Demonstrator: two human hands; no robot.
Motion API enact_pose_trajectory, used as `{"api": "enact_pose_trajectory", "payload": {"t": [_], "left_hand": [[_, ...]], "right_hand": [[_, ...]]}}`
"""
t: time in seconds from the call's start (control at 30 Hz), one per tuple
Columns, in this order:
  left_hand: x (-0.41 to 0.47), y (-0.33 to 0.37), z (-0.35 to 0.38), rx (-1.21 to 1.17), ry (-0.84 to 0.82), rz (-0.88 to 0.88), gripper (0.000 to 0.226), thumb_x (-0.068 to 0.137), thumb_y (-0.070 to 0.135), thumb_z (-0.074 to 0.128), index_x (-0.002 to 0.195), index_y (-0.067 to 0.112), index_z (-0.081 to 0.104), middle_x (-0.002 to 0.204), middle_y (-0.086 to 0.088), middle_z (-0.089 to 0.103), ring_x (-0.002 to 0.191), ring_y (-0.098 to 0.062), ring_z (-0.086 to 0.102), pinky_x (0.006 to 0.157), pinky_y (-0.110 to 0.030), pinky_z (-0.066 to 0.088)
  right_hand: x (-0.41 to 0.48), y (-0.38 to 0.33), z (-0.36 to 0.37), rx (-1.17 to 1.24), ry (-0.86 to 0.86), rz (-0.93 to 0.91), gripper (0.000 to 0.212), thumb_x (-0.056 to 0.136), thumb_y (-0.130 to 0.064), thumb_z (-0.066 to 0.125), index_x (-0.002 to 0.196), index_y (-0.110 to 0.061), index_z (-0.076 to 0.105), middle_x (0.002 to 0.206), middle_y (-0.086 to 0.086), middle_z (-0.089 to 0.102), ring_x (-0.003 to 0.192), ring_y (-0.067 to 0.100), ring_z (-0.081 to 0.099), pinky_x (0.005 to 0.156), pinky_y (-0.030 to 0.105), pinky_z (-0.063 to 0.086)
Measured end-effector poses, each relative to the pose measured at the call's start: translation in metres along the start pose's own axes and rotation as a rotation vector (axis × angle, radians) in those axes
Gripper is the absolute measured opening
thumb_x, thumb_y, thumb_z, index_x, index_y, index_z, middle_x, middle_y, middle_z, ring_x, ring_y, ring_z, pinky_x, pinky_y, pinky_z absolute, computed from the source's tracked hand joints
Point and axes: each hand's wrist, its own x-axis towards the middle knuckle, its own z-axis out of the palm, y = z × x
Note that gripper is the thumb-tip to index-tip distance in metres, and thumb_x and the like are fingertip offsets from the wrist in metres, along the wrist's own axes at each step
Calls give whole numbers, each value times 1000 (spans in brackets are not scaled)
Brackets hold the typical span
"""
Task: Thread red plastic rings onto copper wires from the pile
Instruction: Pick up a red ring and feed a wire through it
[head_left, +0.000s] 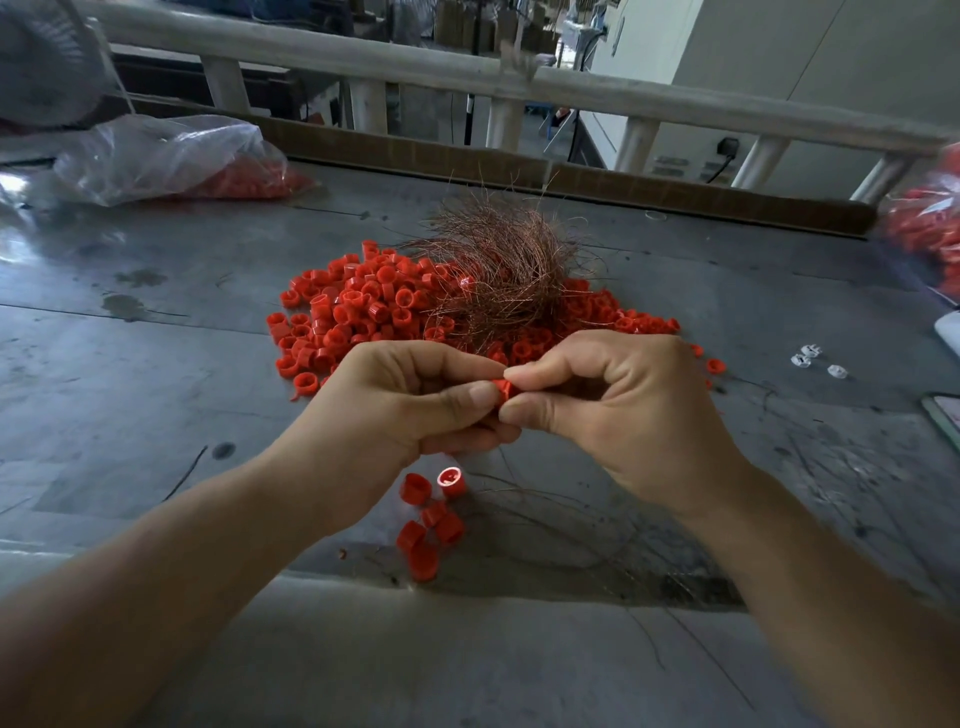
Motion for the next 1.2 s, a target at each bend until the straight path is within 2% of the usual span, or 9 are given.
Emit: {"api": "enact_pose_trajectory", "payload": {"t": [0.2, 0.37, 0.53, 0.63, 0.73, 0.83, 0.9, 1.03, 1.2], "left_hand": [[-1, 1, 1, 3, -16, 10, 21, 57, 16, 65, 76, 13, 75, 69, -9, 71, 64, -17, 70, 54, -18, 53], [-2, 1, 0, -50, -14, 4, 20, 54, 15, 66, 71, 11, 75, 64, -10, 70, 59, -17, 69, 50, -17, 53], [-2, 2, -1, -44, -64, -2, 21, 53, 17, 67, 72, 12, 75, 65, -10, 70, 61, -17, 70, 53, -18, 54], [-2, 3, -4, -76, -115, -12, 18, 59, 12, 69, 77, 12, 74, 68, -12, 70, 63, -19, 70, 55, -21, 55], [-2, 2, -4, -131, -140, -36, 35, 61, 8, 74, 94, 10, 65, 71, -15, 69, 63, -23, 69, 54, -23, 55], [-3, 2, -2, -147, -156, -11, 46, 64, 15, 73, 107, 11, 56, 72, -14, 70, 65, -24, 70, 54, -22, 55], [-5, 3, 1, -90, -172, 63, 53, 66, 22, 77, 113, 14, 53, 74, -13, 71, 69, -25, 70, 58, -23, 55], [-8, 1, 6, 103, -134, 198, 61, 64, 24, 76, 118, 23, 47, 73, -11, 71, 67, -22, 71, 58, -23, 54], [-12, -1, 6, 120, -153, 244, 58, 66, 25, 67, 120, 26, 45, 71, -10, 70, 65, -20, 70, 56, -22, 53]], "right_hand": [[1, 2, 0, 47, 0, -10, 18, 63, -31, 69, 80, -26, 66, 73, -18, 61, 70, 0, 63, 63, 12, 49], [0, 2, 4, -10, 57, -91, 18, 64, -25, 73, 79, -20, 65, 72, -16, 60, 67, 3, 62, 60, 14, 49], [0, 3, 2, 145, -19, 22, 17, 60, -33, 72, 75, -28, 64, 70, -12, 64, 66, 7, 64, 61, 21, 54], [1, 4, -1, 194, -93, 75, 26, 62, -34, 70, 88, -32, 64, 71, -8, 62, 70, 16, 62, 67, 30, 55], [4, 1, -4, 45, -221, 12, 27, 73, -34, 64, 100, -28, 64, 82, -8, 61, 81, 6, 59, 73, 23, 50], [4, 0, -2, -64, -233, -50, 27, 84, -36, 57, 95, -14, 68, 82, -4, 57, 78, 3, 54, 68, 15, 43], [2, -2, -1, -129, -216, -79, 26, 85, -33, 57, 88, -9, 67, 81, -9, 52, 75, -3, 49, 68, 10, 38], [0, -3, 0, -171, -215, -99, 13, 82, -19, 59, 82, -7, 64, 80, -15, 47, 73, -3, 47, 68, 10, 38], [-3, -7, 4, -125, -195, -89, 5, 81, -9, 60, 77, -8, 63, 78, -18, 46, 71, -3, 48, 66, 10, 39]]}}
